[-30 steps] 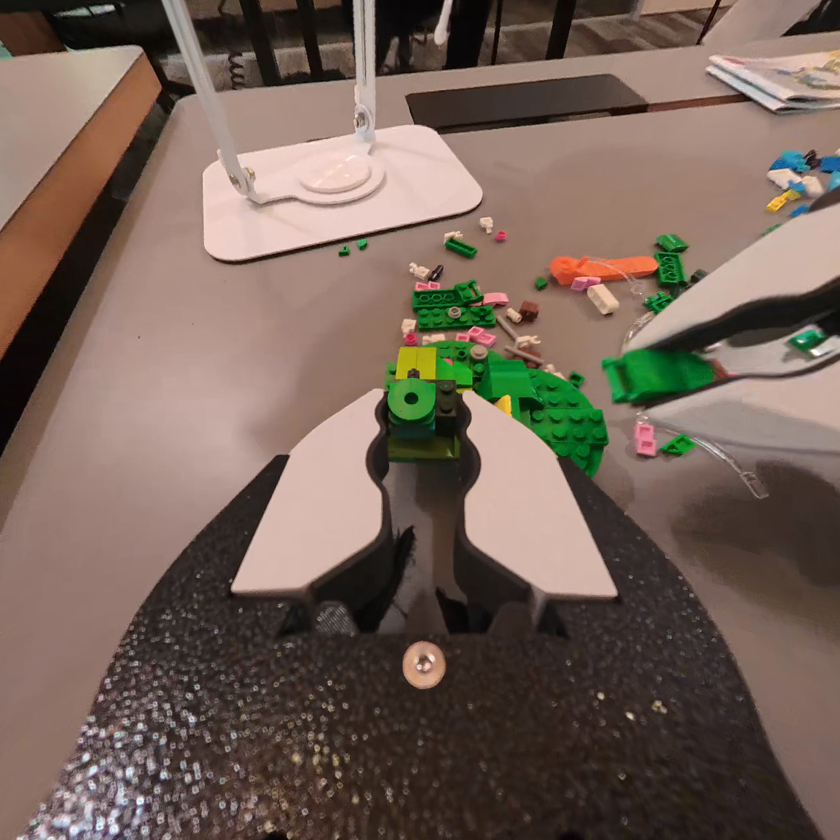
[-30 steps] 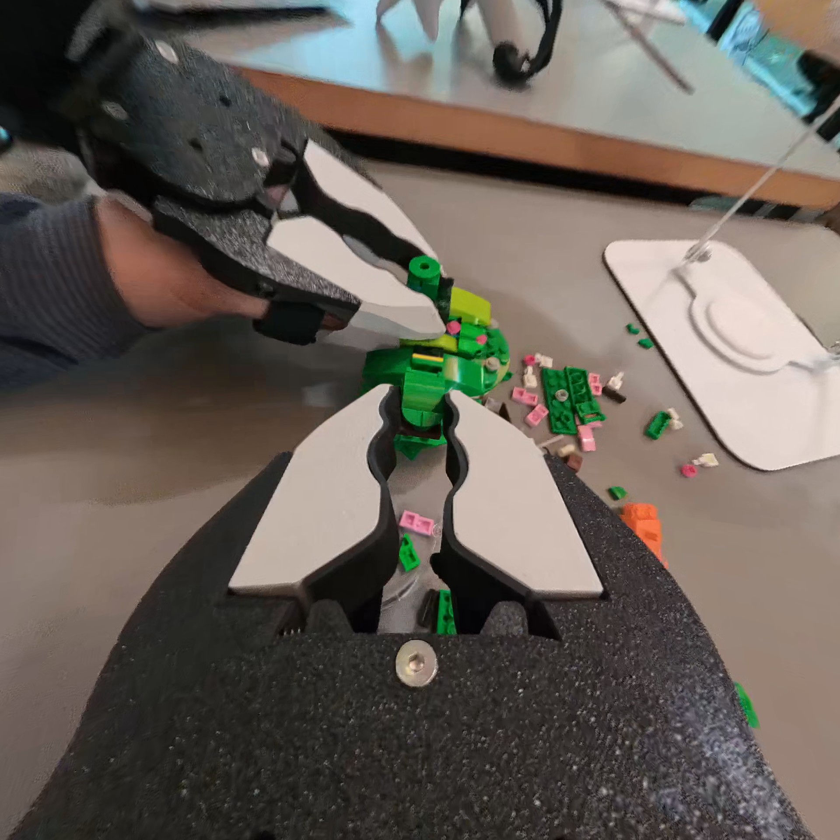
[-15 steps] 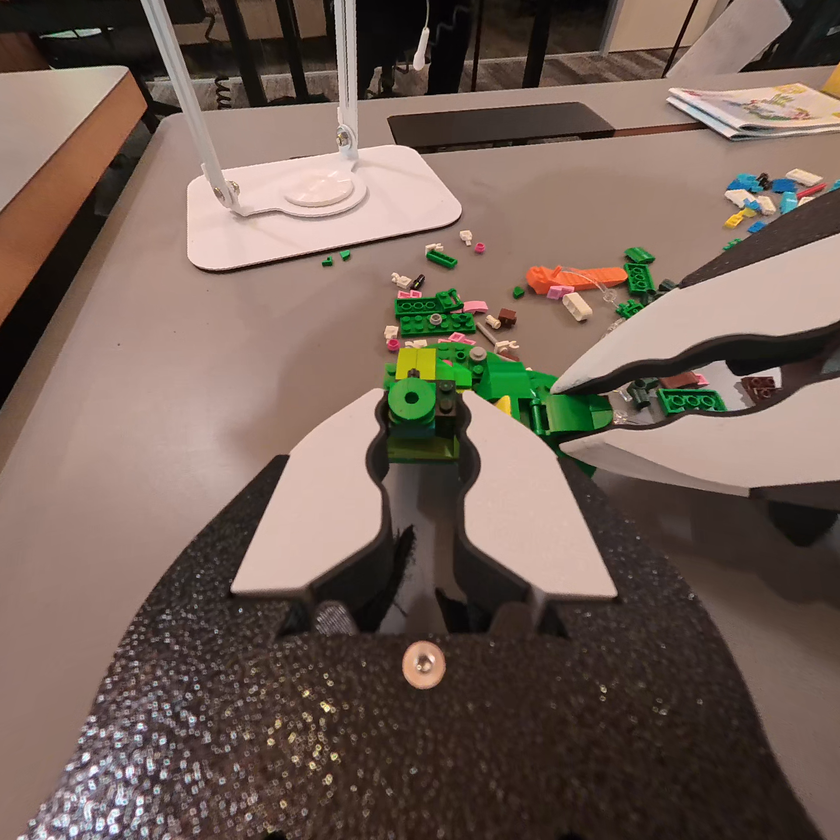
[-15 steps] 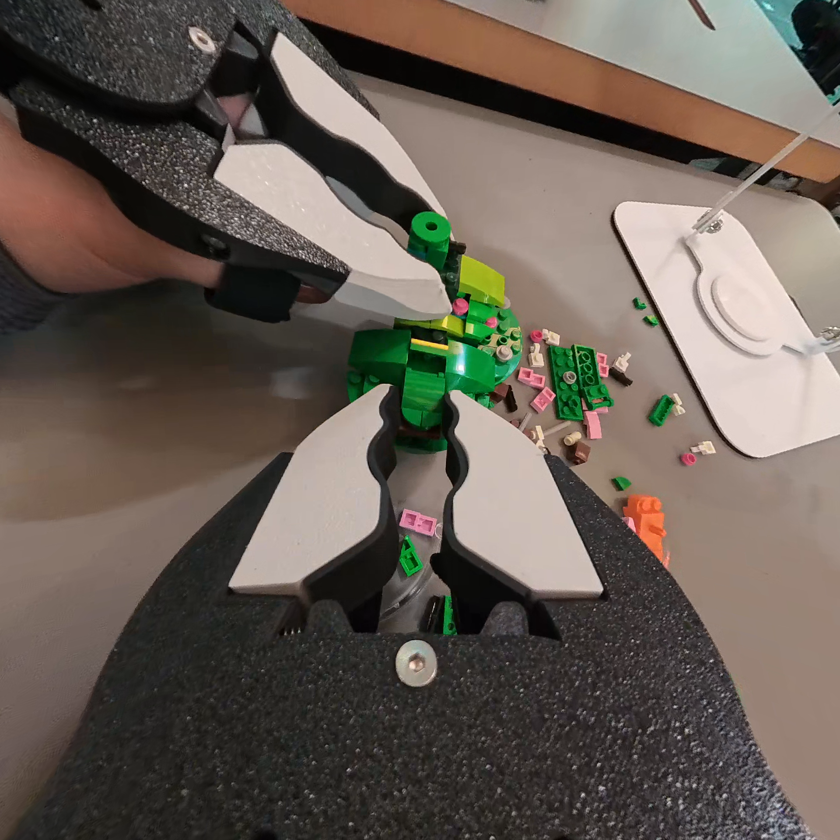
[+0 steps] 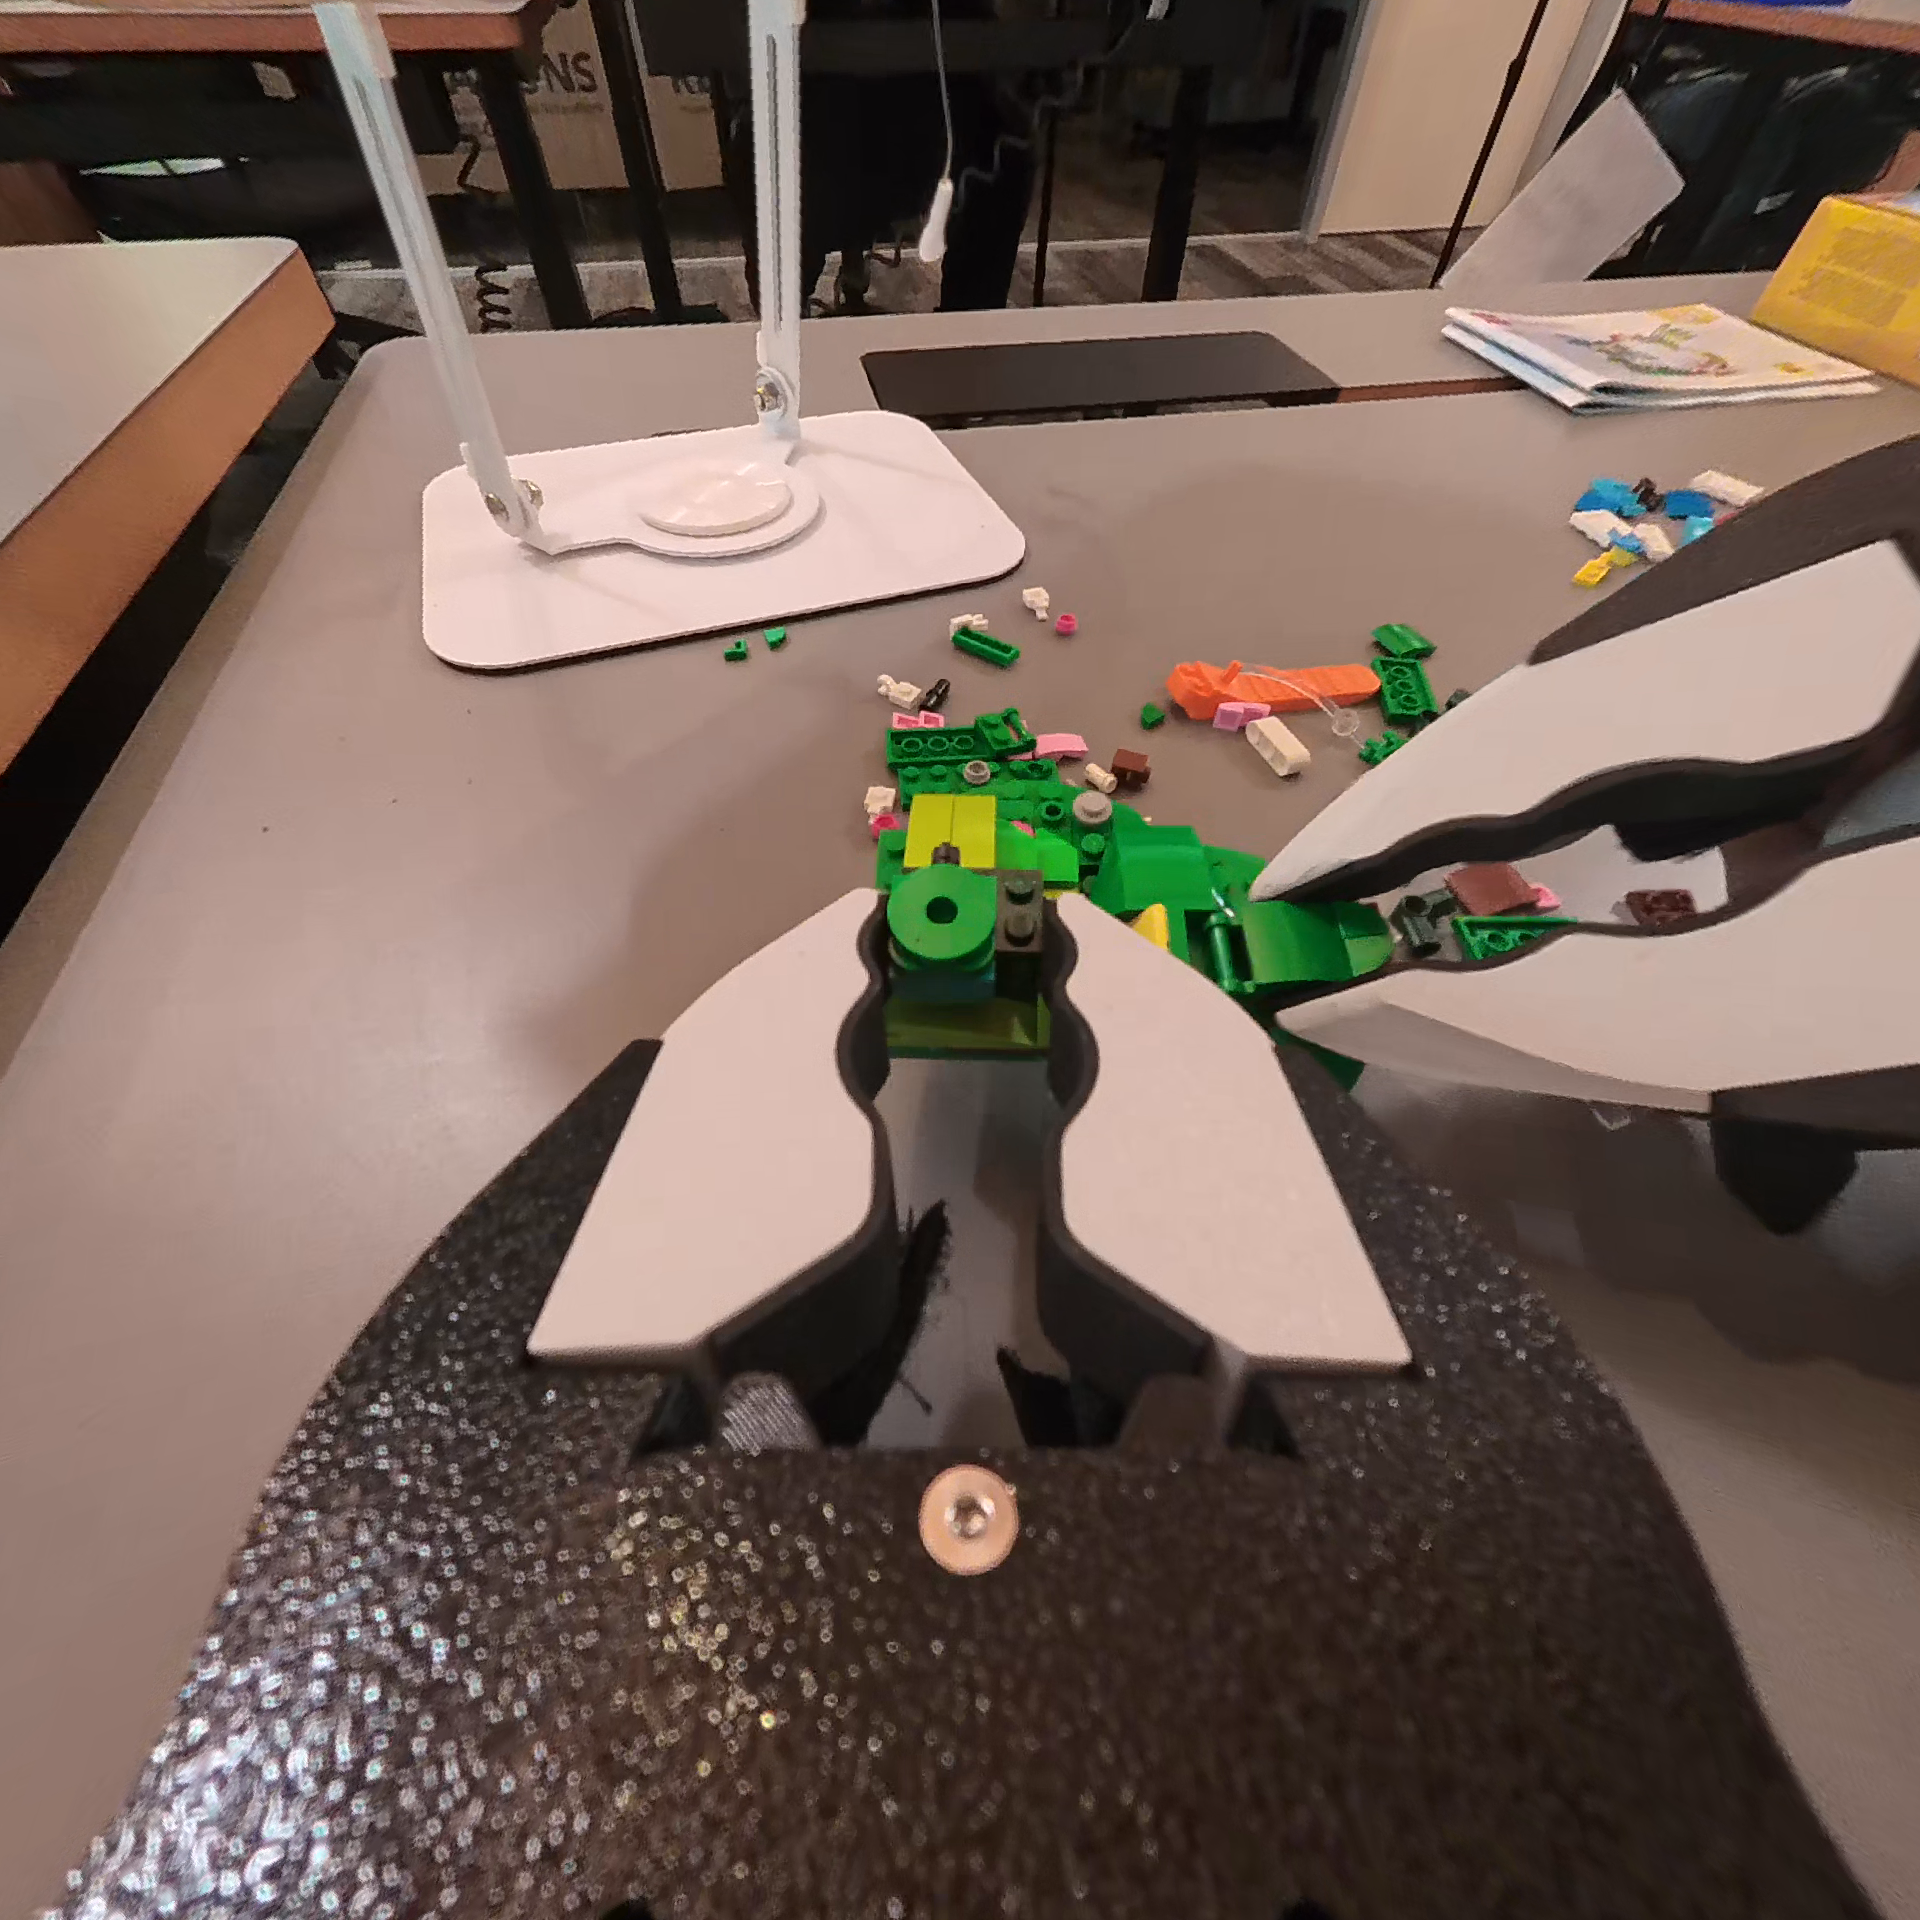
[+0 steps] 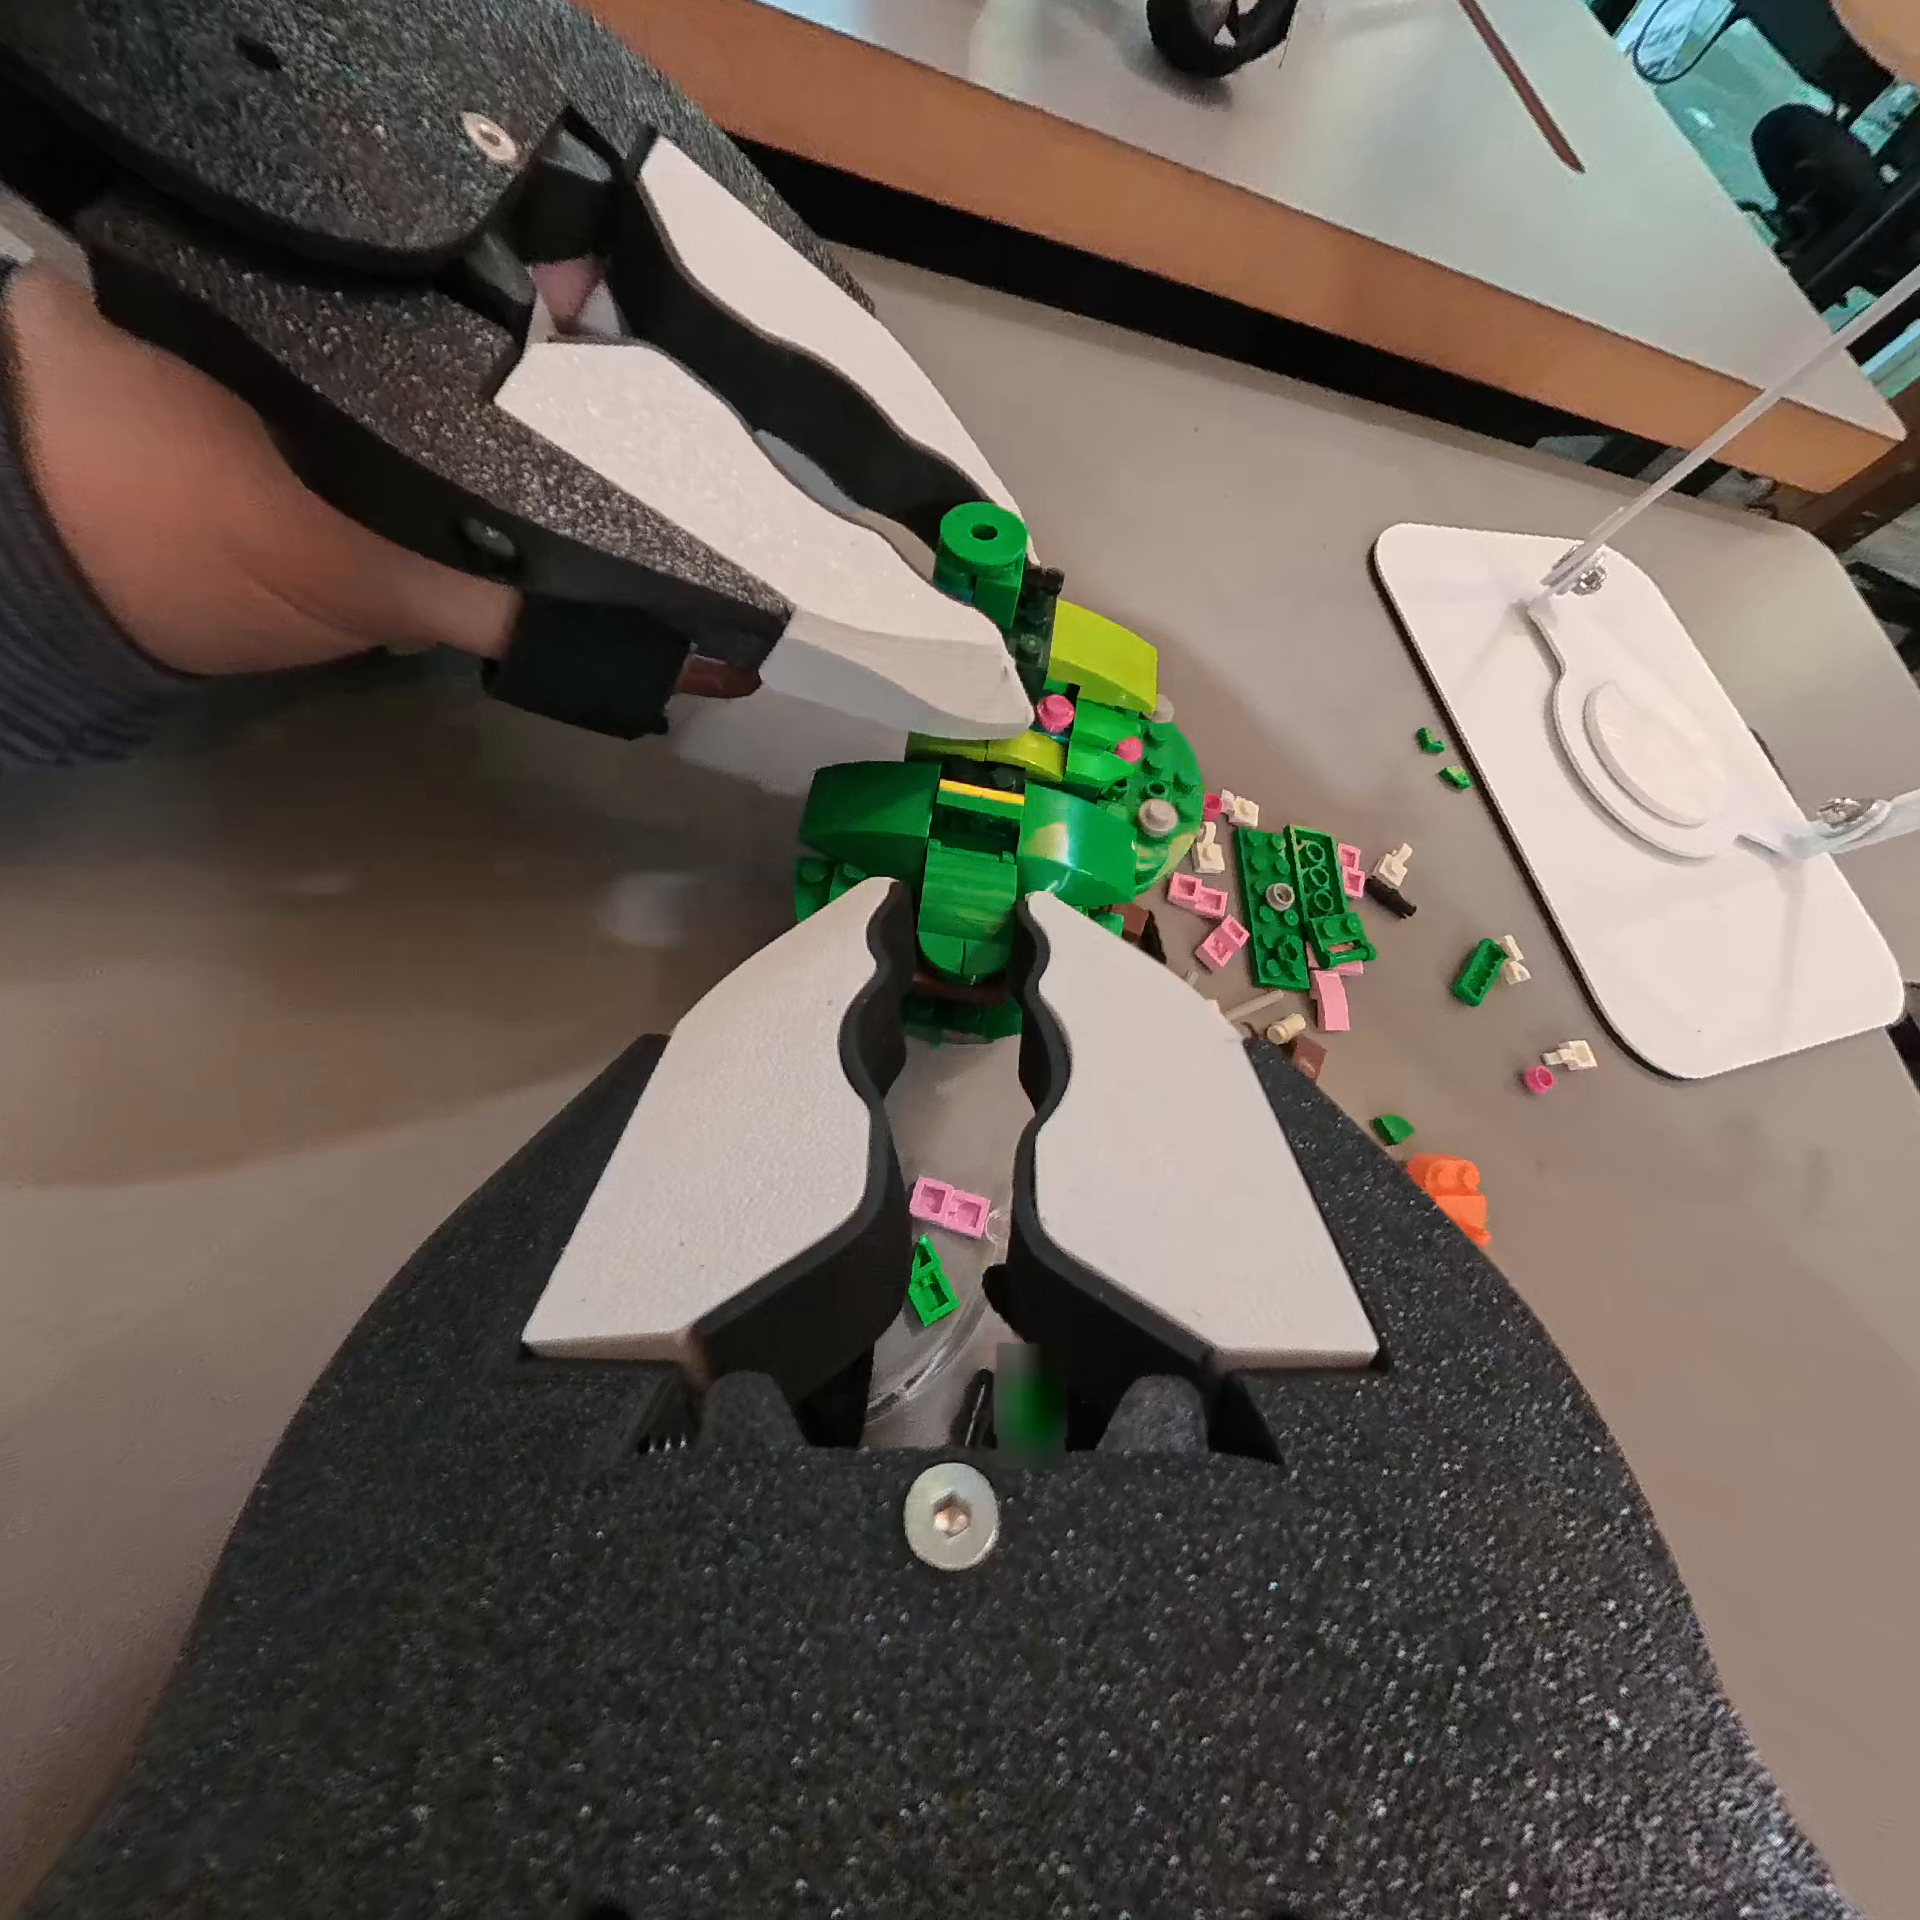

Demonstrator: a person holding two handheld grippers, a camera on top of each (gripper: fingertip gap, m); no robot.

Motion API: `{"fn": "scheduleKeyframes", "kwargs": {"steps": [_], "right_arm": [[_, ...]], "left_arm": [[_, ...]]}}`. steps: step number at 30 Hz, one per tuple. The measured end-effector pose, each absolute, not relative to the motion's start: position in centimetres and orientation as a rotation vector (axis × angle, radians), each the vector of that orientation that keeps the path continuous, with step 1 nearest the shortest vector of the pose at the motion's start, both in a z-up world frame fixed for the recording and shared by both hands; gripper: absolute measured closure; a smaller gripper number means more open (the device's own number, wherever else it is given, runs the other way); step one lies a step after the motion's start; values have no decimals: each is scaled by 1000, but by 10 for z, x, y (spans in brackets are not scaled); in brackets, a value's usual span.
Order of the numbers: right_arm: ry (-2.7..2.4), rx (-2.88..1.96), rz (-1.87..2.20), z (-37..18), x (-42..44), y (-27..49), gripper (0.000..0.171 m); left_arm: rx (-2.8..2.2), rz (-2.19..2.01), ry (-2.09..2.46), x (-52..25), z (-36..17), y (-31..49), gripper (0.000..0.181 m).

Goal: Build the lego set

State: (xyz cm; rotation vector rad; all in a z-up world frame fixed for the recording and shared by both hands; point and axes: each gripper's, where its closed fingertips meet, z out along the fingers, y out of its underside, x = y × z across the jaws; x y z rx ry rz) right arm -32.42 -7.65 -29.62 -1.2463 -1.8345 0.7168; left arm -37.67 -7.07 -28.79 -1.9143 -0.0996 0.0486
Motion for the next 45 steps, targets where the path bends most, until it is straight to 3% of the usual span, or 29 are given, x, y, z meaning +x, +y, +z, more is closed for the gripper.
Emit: {"fn": "scheduleKeyframes", "kwargs": {"steps": [45], "right_arm": [[-1809,-1282,791,-288,-325,-78,153]], "left_arm": [[-1892,-113,-132,-377,-286,-70,155]]}}
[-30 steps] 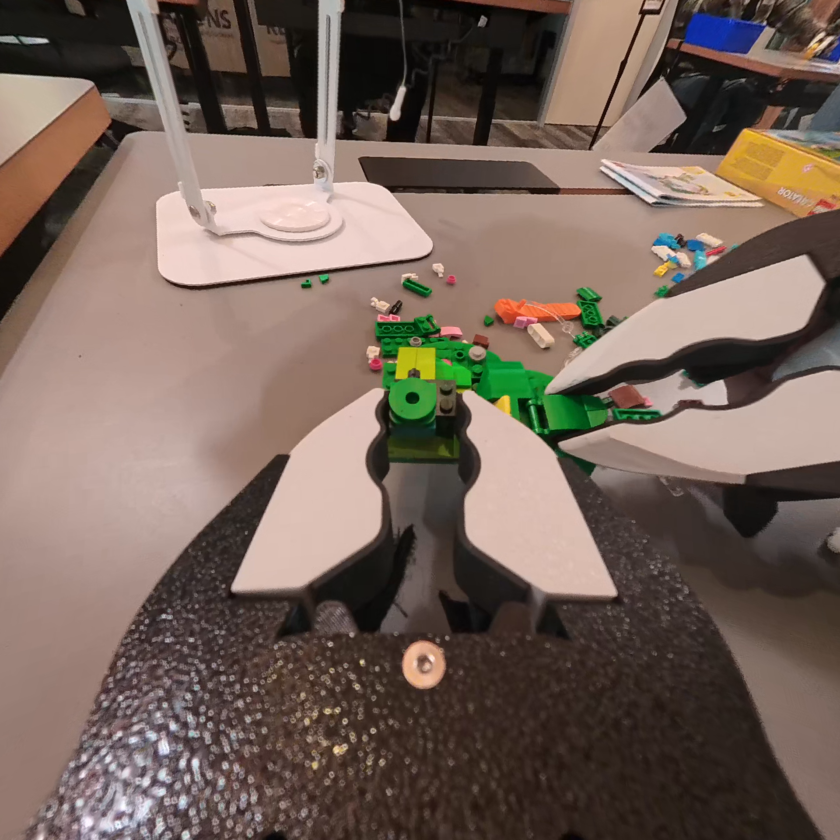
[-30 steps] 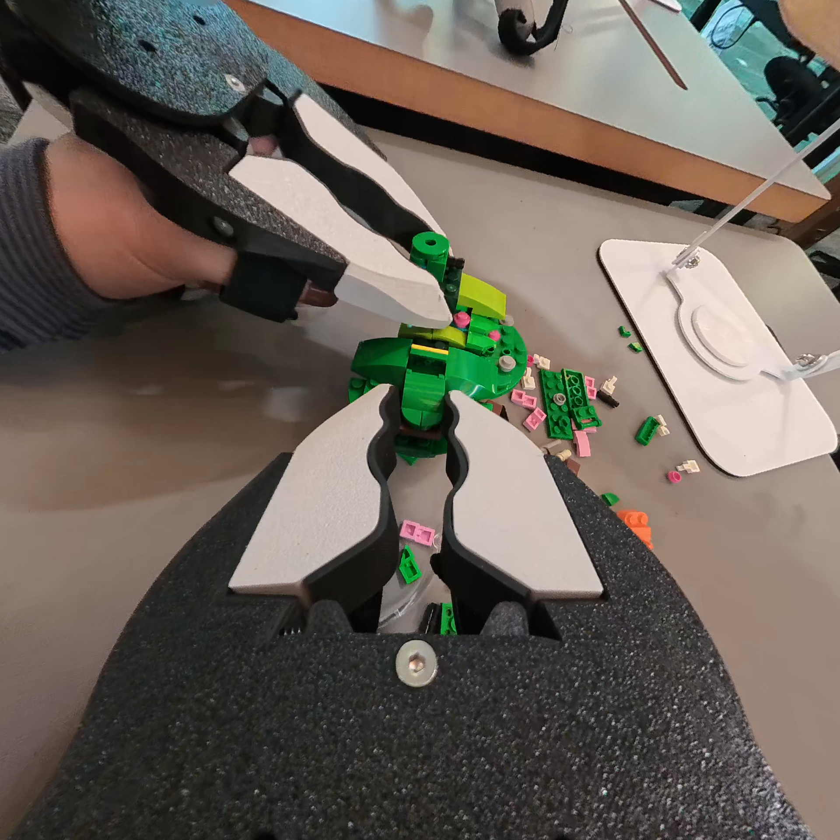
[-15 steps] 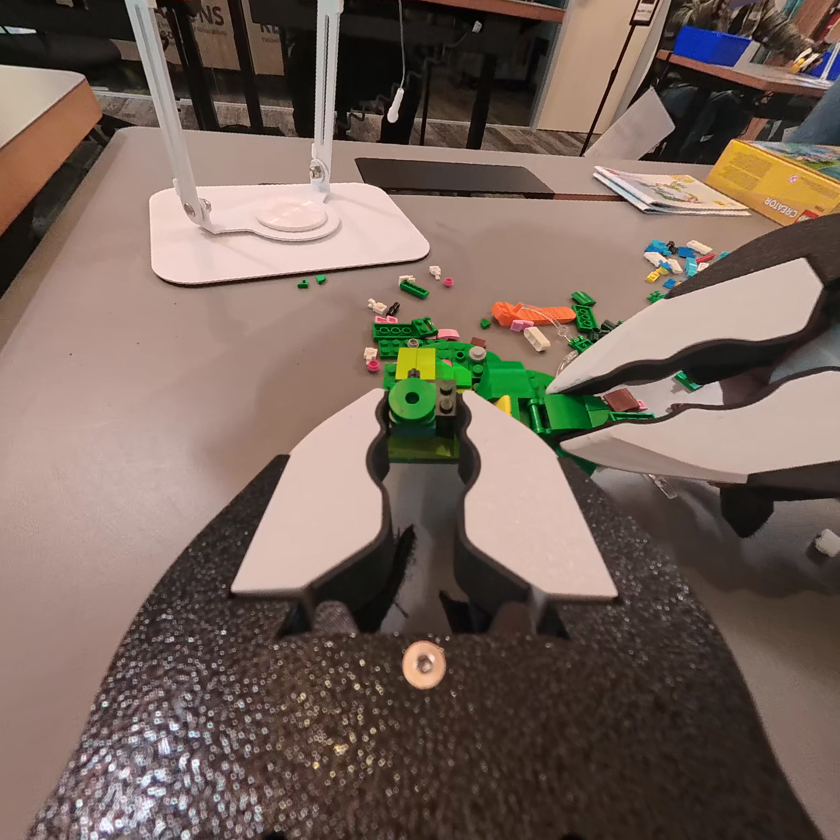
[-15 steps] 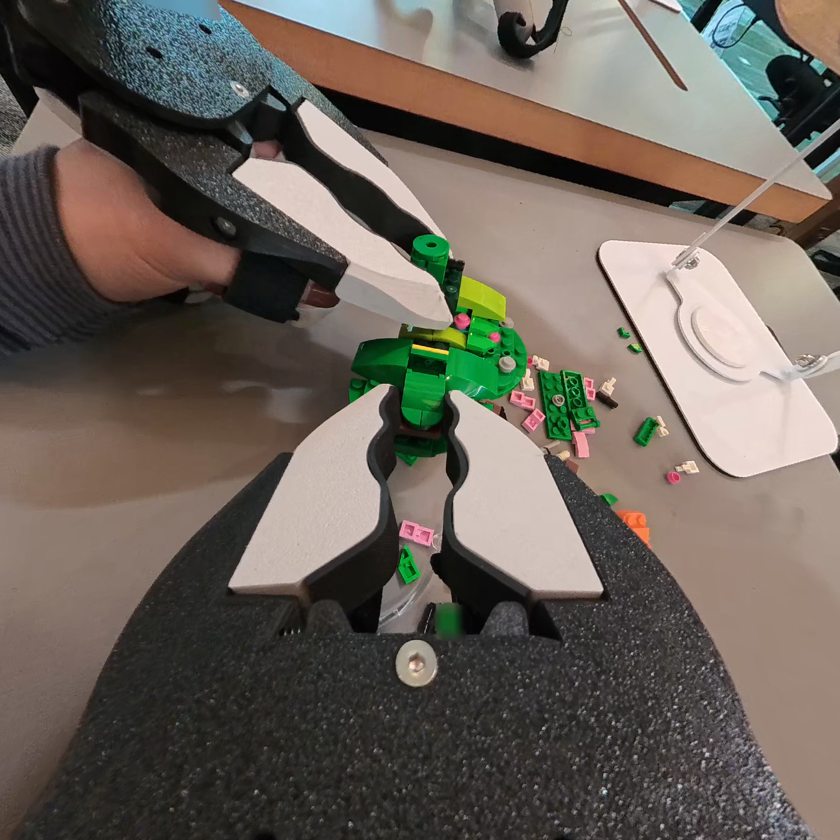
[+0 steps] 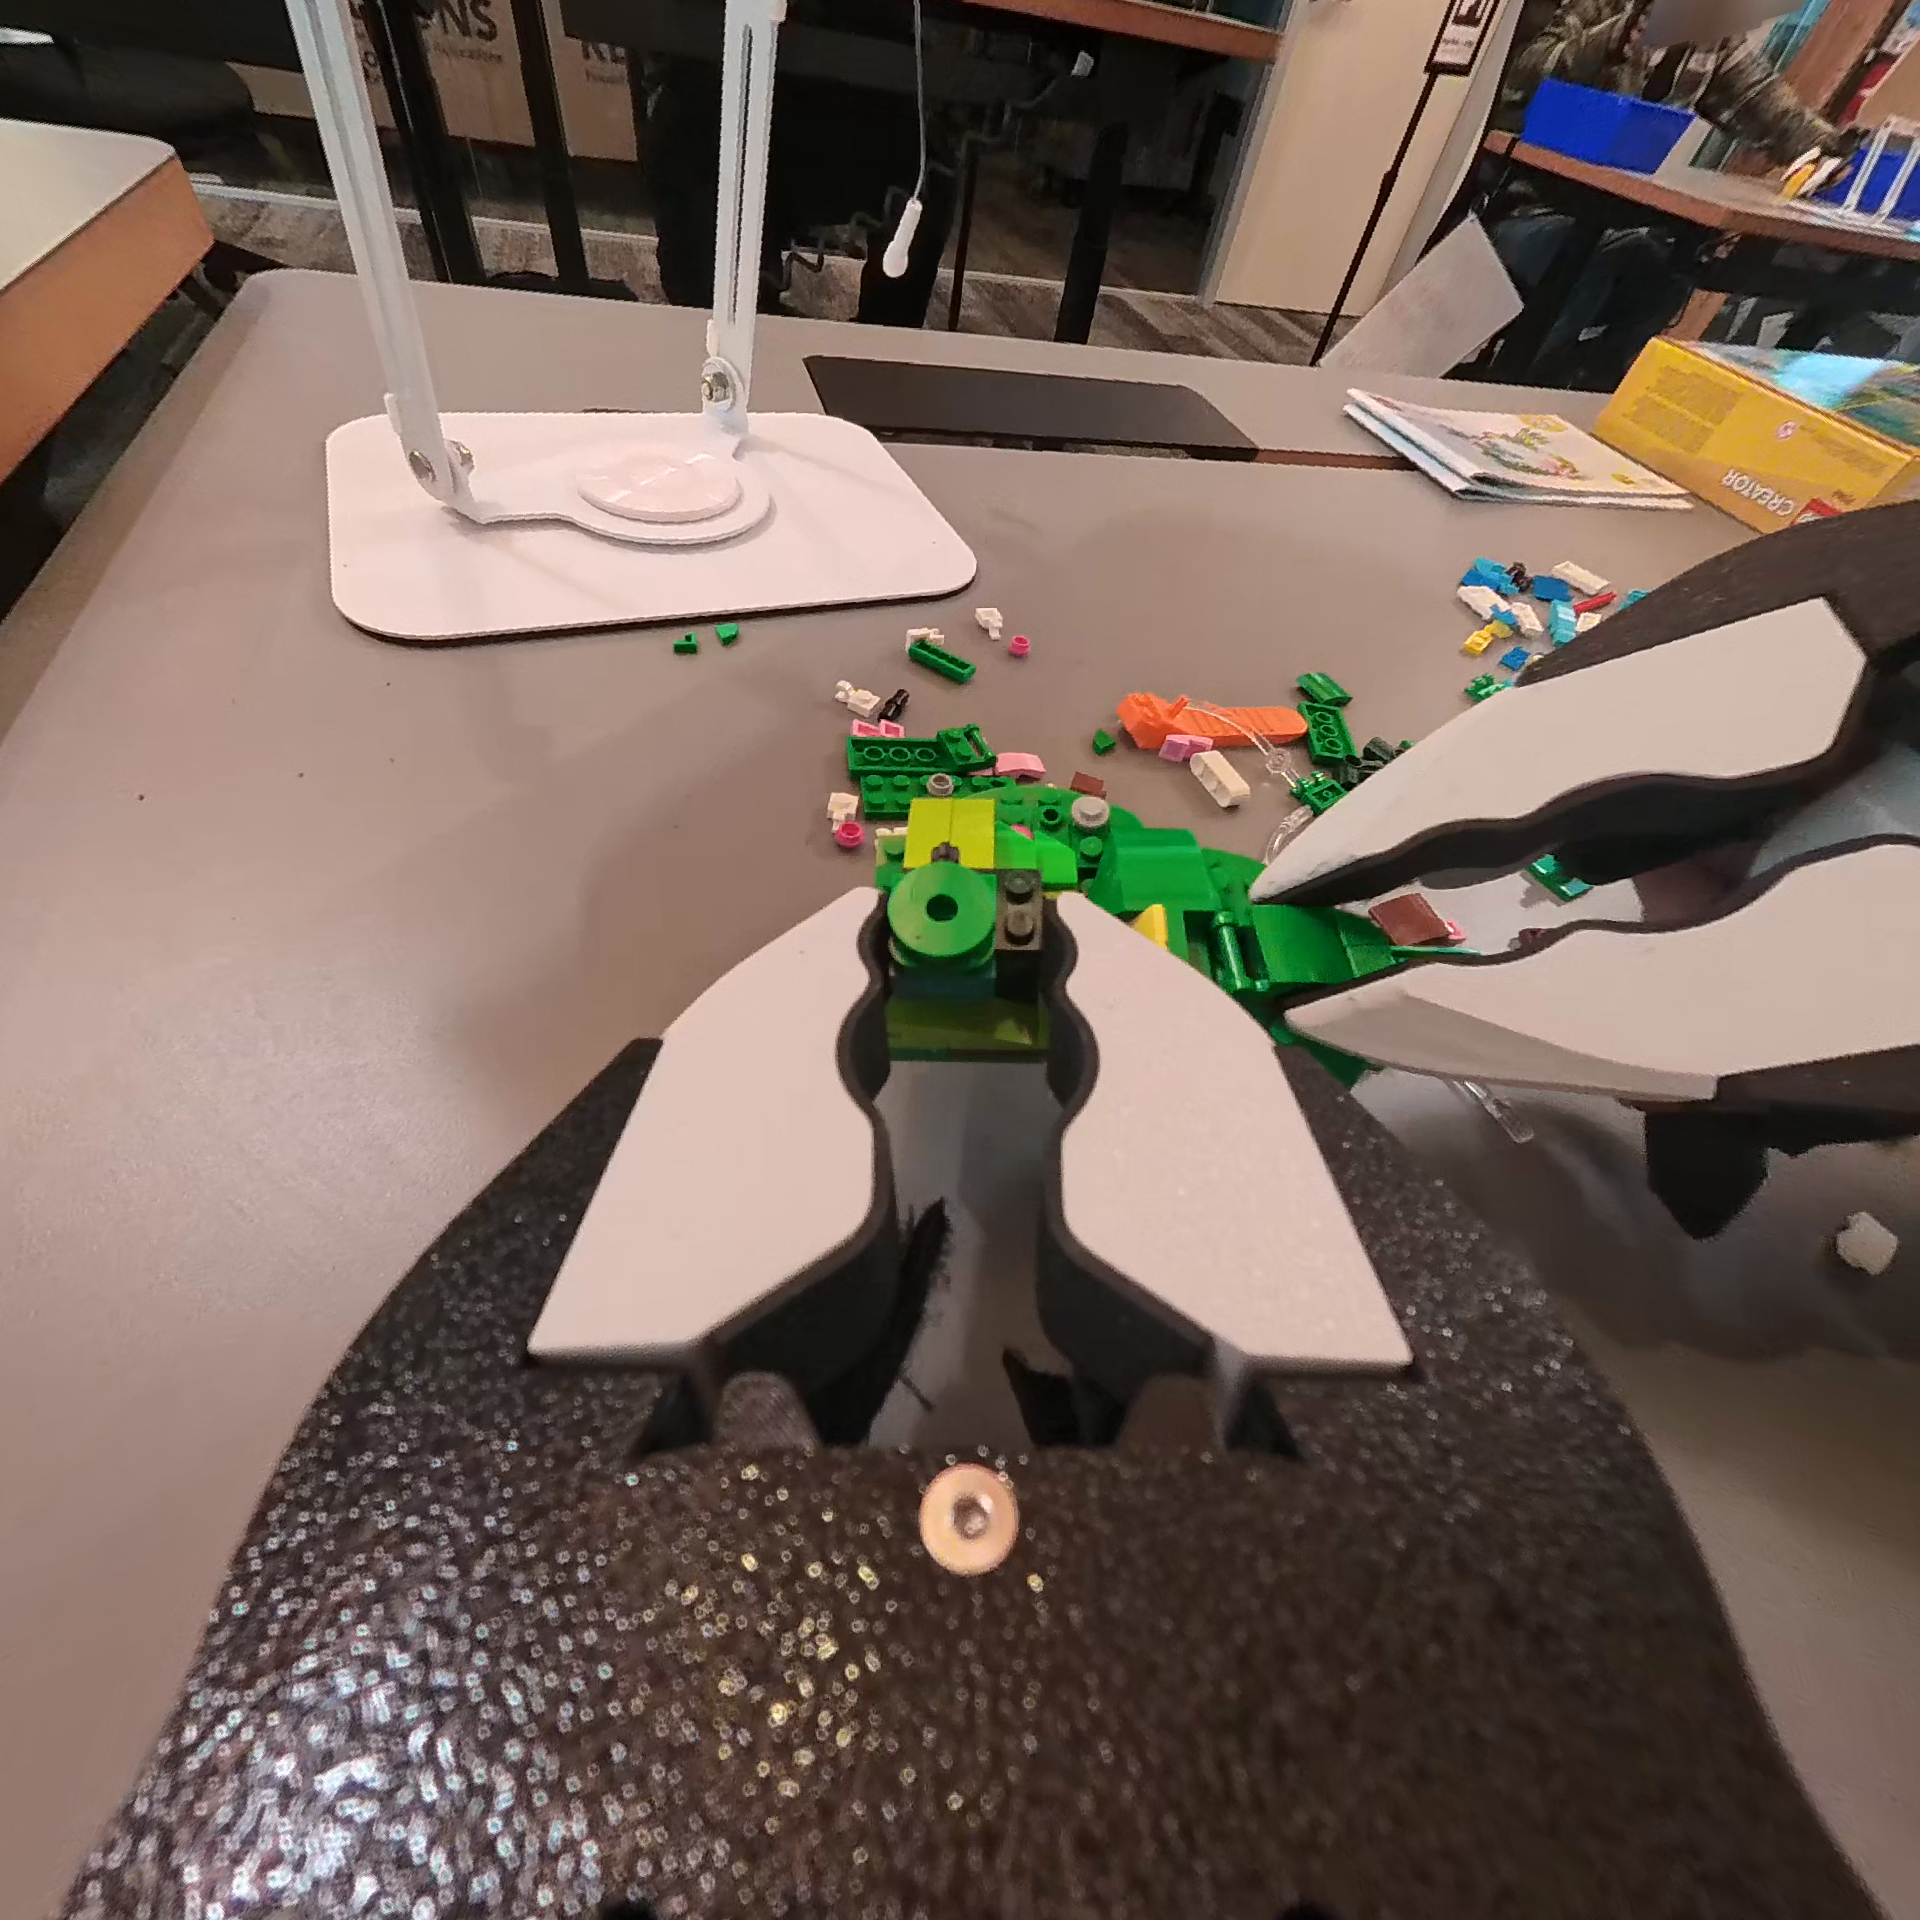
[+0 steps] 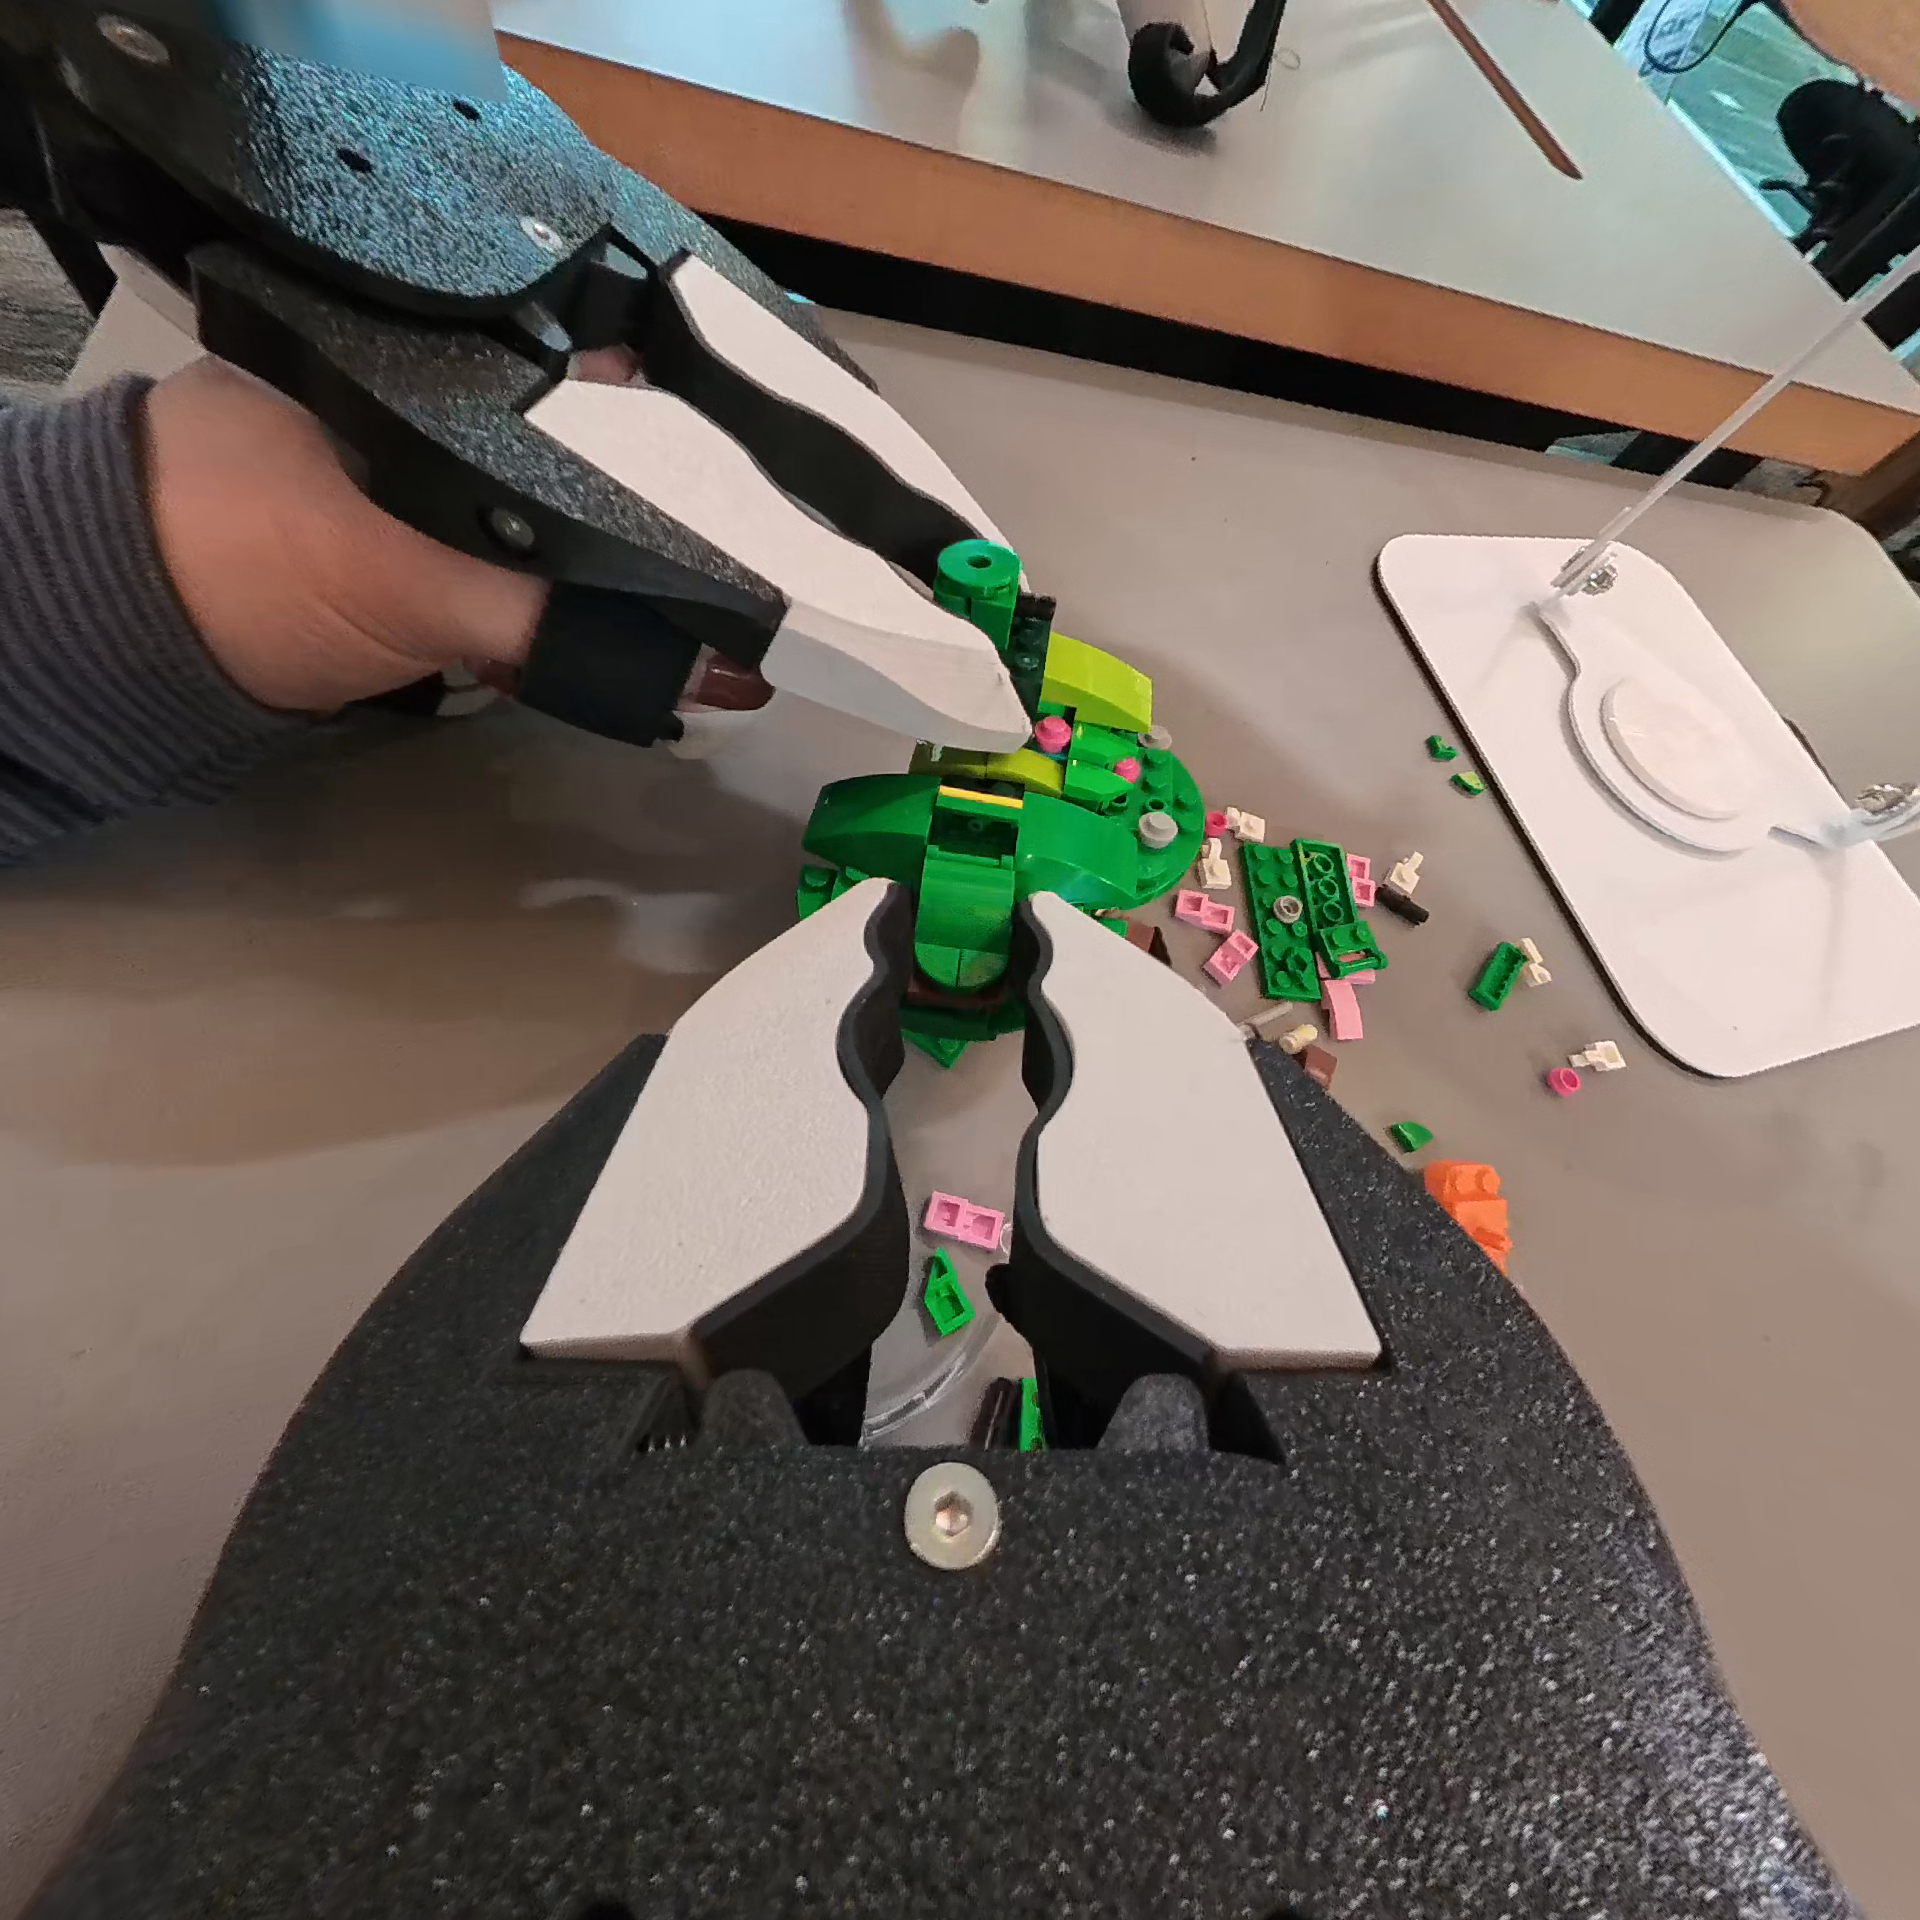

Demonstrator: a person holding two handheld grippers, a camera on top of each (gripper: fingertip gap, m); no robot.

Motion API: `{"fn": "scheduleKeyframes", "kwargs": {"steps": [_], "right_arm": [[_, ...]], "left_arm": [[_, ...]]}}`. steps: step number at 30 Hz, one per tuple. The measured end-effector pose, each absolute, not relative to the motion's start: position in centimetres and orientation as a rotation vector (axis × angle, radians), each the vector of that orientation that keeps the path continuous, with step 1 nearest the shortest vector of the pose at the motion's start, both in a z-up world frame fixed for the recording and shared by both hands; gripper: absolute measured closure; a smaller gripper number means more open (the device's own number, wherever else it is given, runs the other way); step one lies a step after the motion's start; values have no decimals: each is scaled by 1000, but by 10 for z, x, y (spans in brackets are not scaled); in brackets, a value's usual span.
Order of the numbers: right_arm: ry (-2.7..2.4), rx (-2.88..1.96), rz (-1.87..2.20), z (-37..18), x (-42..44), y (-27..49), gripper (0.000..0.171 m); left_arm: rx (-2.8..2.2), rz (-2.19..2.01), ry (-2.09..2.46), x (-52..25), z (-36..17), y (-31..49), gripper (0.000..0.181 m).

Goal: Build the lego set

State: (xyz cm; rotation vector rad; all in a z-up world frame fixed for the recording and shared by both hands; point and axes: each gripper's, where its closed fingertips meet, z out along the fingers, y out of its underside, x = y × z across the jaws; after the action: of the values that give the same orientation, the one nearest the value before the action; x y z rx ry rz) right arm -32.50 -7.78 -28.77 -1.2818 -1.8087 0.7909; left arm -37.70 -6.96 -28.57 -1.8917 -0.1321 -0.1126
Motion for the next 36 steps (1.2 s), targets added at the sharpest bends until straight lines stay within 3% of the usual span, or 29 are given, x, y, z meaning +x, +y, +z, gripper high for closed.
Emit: {"fn": "scheduleKeyframes", "kwargs": {"steps": [17,22,24,26,32,36], "right_arm": [[-1817,-1296,795,-283,-322,-78,145],[-1948,-1080,795,-269,-310,-85,128],[-2030,-937,727,-269,-301,-85,110],[-2059,-706,558,-275,-295,-80,103],[-1984,-314,178,-297,-309,-80,104],[-1941,-213,67,-303,-322,-82,115]], "left_arm": [[-1891,-123,-144,-378,-286,-70,155],[-1892,-140,-150,-379,-286,-70,155],[-1894,-154,-150,-378,-287,-70,155],[-1904,-177,-147,-377,-288,-69,155],[-1941,-240,-128,-372,-293,-67,155],[-1949,-266,-126,-370,-294,-67,155]]}}
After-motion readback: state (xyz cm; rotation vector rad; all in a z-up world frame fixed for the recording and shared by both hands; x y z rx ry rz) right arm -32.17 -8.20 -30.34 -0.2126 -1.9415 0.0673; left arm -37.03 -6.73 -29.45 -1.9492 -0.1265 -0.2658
